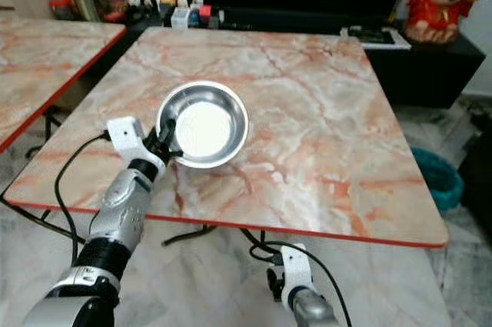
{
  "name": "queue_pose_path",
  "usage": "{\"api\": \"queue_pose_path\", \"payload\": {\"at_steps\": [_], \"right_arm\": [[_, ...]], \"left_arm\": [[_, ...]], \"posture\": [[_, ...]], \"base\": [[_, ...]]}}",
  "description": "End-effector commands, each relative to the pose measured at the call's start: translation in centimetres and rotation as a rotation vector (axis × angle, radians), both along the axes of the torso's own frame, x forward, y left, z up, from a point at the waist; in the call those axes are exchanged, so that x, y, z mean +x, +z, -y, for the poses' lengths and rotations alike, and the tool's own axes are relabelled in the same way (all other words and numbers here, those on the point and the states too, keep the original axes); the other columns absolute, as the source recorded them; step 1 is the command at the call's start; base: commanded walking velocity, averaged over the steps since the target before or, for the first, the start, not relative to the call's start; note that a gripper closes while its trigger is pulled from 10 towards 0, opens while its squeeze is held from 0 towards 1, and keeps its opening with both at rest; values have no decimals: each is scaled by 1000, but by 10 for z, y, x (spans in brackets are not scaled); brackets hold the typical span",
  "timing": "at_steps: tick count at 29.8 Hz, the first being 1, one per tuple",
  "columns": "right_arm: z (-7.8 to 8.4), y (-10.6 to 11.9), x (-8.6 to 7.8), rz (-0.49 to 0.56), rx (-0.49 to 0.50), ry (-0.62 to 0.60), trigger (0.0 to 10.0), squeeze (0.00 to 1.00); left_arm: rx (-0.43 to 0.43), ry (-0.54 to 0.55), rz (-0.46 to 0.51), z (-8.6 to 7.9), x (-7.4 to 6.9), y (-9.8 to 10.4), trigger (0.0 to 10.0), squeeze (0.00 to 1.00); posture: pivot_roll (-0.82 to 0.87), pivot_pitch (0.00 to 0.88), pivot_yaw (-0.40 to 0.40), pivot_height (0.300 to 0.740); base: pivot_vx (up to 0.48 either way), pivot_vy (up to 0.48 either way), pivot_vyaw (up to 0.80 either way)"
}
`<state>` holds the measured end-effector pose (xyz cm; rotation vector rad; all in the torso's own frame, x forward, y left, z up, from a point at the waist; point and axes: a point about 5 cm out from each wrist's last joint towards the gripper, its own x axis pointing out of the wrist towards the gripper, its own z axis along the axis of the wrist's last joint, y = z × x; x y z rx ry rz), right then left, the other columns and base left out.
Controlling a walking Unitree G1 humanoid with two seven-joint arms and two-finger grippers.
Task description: Setting the table
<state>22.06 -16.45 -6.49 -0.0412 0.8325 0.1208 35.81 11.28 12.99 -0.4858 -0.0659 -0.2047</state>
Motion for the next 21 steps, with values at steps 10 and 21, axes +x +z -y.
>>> {"api": "queue_pose_path", "payload": {"at_steps": [10, 21], "right_arm": [[0, -2, -3, -9, 6, -14, 10000, 0], [-3, -3, -4, -14, 6, -5, 10000, 0]], "left_arm": [[-126, -1, -152, 0, -2, -11, 10000, 0], [-9, 12, -210, -4, -8, -11, 10000, 0]], "posture": [[76, 45, -32, 715], [86, 38, -23, 715]], "base": [[0, 0, 0], [0, 0, 0]]}}
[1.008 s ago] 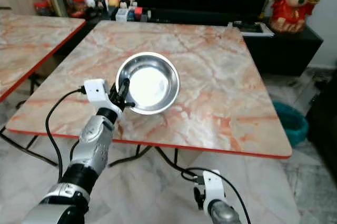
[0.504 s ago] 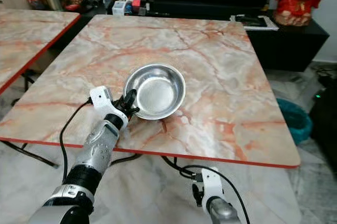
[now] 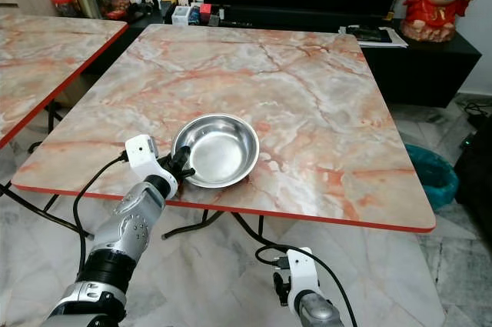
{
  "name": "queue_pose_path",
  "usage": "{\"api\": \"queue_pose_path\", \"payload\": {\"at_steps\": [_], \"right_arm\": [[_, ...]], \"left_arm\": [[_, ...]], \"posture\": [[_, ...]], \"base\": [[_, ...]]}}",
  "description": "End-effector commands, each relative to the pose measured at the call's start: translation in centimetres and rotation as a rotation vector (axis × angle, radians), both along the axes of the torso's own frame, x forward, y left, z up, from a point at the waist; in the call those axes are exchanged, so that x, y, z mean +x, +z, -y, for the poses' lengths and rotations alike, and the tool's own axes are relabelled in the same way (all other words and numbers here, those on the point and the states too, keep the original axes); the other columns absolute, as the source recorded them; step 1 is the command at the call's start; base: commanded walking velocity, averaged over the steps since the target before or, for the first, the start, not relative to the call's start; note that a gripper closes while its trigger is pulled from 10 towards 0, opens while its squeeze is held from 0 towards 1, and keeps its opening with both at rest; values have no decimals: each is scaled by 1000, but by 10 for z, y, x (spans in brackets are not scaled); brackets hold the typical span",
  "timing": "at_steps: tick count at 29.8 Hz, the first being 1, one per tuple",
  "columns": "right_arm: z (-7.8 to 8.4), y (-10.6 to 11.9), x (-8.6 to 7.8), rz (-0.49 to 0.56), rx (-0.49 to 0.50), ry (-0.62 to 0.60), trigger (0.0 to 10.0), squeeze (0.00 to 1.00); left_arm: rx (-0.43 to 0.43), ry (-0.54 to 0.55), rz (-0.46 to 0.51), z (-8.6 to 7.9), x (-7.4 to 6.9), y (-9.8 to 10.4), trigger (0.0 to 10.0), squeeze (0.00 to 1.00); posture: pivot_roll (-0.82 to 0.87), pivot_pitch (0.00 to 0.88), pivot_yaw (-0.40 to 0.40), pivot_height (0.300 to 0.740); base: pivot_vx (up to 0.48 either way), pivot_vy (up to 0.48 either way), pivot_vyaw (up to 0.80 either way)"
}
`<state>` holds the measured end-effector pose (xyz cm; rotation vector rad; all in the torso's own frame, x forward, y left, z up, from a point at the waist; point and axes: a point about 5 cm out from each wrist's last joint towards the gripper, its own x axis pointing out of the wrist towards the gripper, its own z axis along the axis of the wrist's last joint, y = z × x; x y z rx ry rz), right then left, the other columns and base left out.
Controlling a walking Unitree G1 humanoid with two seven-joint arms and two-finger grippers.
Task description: Setting the table
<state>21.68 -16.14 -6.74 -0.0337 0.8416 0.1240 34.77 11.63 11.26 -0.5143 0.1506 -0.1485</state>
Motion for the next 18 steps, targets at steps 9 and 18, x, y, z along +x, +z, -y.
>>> {"api": "queue_pose_path", "payload": {"at_steps": [9, 18], "right_arm": [[-2, 0, 0, -3, 1, 4, 10000, 0], [2, -1, -3, -9, -7, 0, 10000, 0]], "left_arm": [[-27, 89, -44, -4, 10, 7, 10000, 0], [-49, 43, -99, 2, 9, 2, 10000, 0]], "posture": [[75, 37, -21, 715], [73, 39, -27, 715]], "base": [[0, 0, 0], [0, 0, 0]]}}
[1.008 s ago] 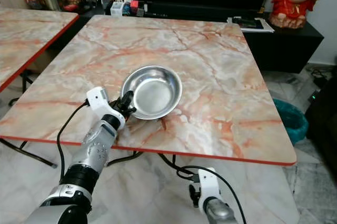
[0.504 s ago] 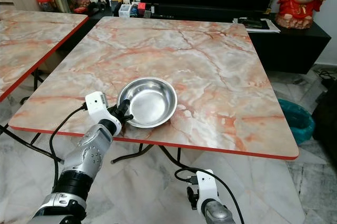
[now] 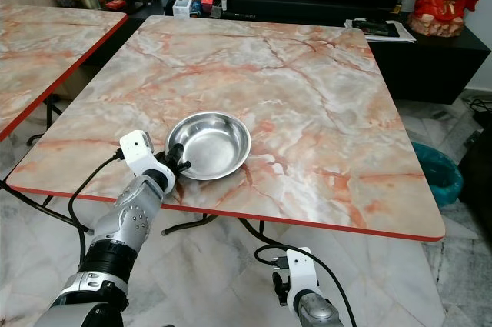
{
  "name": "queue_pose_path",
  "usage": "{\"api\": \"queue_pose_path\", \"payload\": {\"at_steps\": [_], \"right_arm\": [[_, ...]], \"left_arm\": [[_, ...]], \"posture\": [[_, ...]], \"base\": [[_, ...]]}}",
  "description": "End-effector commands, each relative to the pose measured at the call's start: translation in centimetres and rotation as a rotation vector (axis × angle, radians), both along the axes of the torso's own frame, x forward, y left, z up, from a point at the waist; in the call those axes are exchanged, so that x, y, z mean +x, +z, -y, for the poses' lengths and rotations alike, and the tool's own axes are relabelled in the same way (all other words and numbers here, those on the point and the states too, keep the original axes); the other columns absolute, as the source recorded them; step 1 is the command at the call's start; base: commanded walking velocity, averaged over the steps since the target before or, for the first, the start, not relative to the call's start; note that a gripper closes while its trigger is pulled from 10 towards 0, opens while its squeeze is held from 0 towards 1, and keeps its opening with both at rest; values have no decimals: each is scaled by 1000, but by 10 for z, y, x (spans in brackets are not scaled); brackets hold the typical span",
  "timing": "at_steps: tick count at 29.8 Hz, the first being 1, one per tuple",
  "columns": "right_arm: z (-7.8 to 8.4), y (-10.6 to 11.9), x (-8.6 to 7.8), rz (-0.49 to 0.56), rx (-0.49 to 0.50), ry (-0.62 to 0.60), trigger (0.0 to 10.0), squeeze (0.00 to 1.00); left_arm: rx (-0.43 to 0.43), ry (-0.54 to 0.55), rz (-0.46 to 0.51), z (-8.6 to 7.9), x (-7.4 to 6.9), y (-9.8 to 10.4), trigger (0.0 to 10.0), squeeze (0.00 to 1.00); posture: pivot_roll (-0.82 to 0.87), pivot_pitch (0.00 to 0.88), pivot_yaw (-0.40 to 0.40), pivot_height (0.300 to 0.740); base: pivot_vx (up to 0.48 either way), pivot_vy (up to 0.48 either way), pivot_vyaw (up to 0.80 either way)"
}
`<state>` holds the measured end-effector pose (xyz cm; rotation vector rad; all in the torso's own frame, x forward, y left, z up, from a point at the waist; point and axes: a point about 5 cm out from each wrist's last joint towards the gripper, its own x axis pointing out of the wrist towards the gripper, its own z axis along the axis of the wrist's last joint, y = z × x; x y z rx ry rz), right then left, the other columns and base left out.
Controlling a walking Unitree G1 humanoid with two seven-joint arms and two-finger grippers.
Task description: Setting the table
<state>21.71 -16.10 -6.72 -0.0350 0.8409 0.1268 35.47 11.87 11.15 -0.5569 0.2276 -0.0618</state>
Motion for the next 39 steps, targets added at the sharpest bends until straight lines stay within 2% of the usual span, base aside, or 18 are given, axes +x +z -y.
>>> {"api": "queue_pose_path", "payload": {"at_steps": [1, 13, 14, 16, 20, 21, 22, 23, 24, 25, 39], "right_arm": [[3, -1, -2, -9, -7, -2, 10000, 0], [1, -1, -1, -6, -8, 8, 10000, 0], [1, -1, -1, -6, -8, 8, 10000, 0], [1, -1, -1, -6, -8, 7, 10000, 0], [1, 0, -1, -5, -8, 6, 10000, 0], [1, 0, -1, -6, -8, 6, 10000, 0], [1, 0, -1, -6, -8, 6, 10000, 0], [1, 0, -1, -6, -8, 6, 10000, 0], [1, 0, -1, -6, -9, 7, 10000, 0], [1, 0, -1, -6, -9, 7, 10000, 0], [1, 0, 0, -4, -9, 5, 10000, 0]], "left_arm": [[-14, -25, -4, 6, 2, 3, 10000, 0], [3, -46, -14, 6, 2, 3, 10000, 0], [4, -48, -15, 6, 2, 2, 10000, 47], [8, -55, -18, 6, 2, 2, 10000, 459], [13, -63, -20, 7, 2, 2, 10000, 486], [14, -64, -20, 7, 2, 2, 10000, 820], [14, -64, -20, 7, 2, 2, 10000, 820], [14, -63, -16, 7, 2, 2, 10000, 922], [14, -62, -13, 7, 2, 3, 10000, 922], [15, -62, -11, 7, 2, 3, 10000, 1000], [13, -63, 17, 4, 4, 11, 10000, 1000]], "posture": [[72, 40, -27, 715], [77, 39, -29, 715], [77, 39, -29, 715], [75, 38, -28, 715], [74, 38, -28, 715], [74, 37, -29, 715], [74, 37, -29, 715], [75, 38, -29, 715], [75, 38, -29, 715], [76, 40, -29, 715], [79, 42, -33, 715]], "base": [[0, 0, 0], [0, 0, 0], [0, 0, 0], [0, 0, 0], [0, 0, 0], [0, 0, 0], [0, 0, 0], [0, 0, 0], [0, 0, 0], [0, 0, 0], [0, 0, 0]]}}
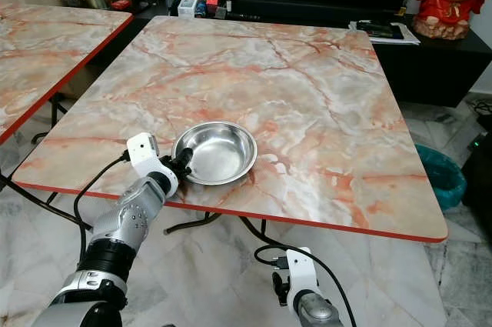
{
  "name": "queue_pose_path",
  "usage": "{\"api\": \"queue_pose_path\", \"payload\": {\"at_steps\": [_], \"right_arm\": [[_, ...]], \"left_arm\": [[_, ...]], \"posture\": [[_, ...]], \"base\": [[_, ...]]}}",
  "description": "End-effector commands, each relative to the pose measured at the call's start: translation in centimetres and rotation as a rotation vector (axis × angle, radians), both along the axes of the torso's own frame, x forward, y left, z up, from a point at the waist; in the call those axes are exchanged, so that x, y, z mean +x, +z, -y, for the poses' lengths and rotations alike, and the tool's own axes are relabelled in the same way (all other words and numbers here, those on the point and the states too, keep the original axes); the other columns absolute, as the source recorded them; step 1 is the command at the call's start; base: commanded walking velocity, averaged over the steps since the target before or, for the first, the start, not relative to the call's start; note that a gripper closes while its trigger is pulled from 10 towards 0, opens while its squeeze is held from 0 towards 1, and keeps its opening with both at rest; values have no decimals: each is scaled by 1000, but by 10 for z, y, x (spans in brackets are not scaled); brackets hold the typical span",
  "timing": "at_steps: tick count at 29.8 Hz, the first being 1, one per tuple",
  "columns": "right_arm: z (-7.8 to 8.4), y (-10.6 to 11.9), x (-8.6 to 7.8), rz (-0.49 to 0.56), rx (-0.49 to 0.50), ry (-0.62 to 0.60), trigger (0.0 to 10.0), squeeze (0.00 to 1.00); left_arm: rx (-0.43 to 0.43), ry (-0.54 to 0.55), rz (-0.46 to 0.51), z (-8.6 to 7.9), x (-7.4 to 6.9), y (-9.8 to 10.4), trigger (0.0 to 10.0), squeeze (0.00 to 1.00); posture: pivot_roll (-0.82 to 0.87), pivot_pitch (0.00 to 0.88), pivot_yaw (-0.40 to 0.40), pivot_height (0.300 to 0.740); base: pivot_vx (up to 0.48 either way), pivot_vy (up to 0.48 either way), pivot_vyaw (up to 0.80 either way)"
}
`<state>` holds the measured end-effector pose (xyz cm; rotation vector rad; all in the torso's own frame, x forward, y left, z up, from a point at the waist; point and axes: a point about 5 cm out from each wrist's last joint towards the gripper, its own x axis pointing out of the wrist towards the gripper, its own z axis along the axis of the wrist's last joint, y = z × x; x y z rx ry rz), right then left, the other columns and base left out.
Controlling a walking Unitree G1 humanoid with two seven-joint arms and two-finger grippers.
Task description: Setting the table
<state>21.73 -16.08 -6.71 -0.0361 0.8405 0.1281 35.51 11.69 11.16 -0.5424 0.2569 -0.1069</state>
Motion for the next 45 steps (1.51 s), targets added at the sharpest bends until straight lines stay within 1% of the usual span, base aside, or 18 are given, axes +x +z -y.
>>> {"api": "queue_pose_path", "payload": {"at_steps": [1, 13, 19, 23, 24, 25, 26, 29, 31, 32, 33, 35, 36, 37, 39, 40, 42, 45], "right_arm": [[1, 0, 0, -5, -8, 3, 10000, 0], [1, 1, 2, -3, -12, 6, 10000, 0], [1, 1, 2, -2, -11, 6, 10000, 0], [0, 1, 2, -2, -11, 6, 10000, 0], [0, 1, 2, -2, -11, 6, 10000, 0], [0, 1, 2, -1, -11, 5, 10000, 0], [0, 1, 3, 0, -12, 5, 10000, 0], [0, 1, 3, 1, -13, 7, 10000, 0], [0, 1, 3, 1, -14, 7, 10000, 0], [0, 2, 3, 5, -12, 8, 10000, 0], [0, 2, 3, 5, -12, 8, 10000, 0], [0, 2, 3, 8, -12, 10, 10000, 0], [-1, 2, 4, 10, -11, 14, 10000, 0], [-1, 2, 4, 11, -11, 15, 10000, 0], [-2, 2, 4, 16, -10, 19, 10000, 0], [-2, 2, 4, 18, -9, 19, 10000, 0], [-2, 2, 4, 19, -8, 19, 10000, 0], [-3, 2, 4, 22, -7, 21, 10000, 0]], "left_arm": [[3, -11, 33, 2, 4, 11, 10000, 1000], [6, 23, 60, -7, 6, 18, 10000, 1000], [4, 29, 76, -9, 6, 23, 10000, 1000], [15, 52, 92, -14, 7, 25, 10000, 1000], [19, 69, 107, -18, 7, 27, 10000, 0], [22, 88, 122, -23, 7, 30, 10000, 0], [57, 134, 172, -34, 8, 37, 10000, 0], [28, 177, 223, -43, 7, 44, 10000, 0], [27, 180, 226, -43, 7, 44, 10000, 0], [65, 209, 312, -51, 4, 54, 10000, 0], [65, 209, 312, -51, 4, 54, 10000, 0], [179, 232, 397, -55, 0, 62, 10000, 0], [276, 234, 430, -56, -3, 61, 10000, 0], [298, 231, 434, -56, -3, 60, 10000, 0], [432, 206, 447, -53, -6, 53, 10000, 0], [480, 193, 449, -52, -7, 50, 10000, 0], [501, 189, 452, -50, -8, 47, 10000, 0], [492, 196, 464, -50, -9, 46, 10000, 0]], "posture": [[79, 42, -33, 715], [88, 44, -36, 715], [89, 41, -34, 715], [87, 41, -33, 715], [87, 42, -33, 715], [88, 40, -32, 715], [89, 39, -32, 715], [91, 38, -32, 715], [91, 38, -32, 715], [92, 29, -31, 715], [92, 29, -31, 715], [93, 26, -29, 715], [94, 20, -28, 715], [94, 19, -28, 715], [94, 16, -26, 715], [94, 15, -26, 715], [93, 15, -25, 715], [92, 10, -23, 715]], "base": [[0, 0, 0], [0, 0, 0], [0, 0, 0], [0, 0, 0], [0, 0, 0], [0, 0, 0], [0, 0, 0], [0, 0, 0], [0, 0, 0], [0, 0, 0], [0, 0, 0], [0, 0, 0], [0, 0, 0], [0, 0, 0], [0, 0, 0], [0, 0, 0], [0, 0, 0], [0, 0, 0]]}}
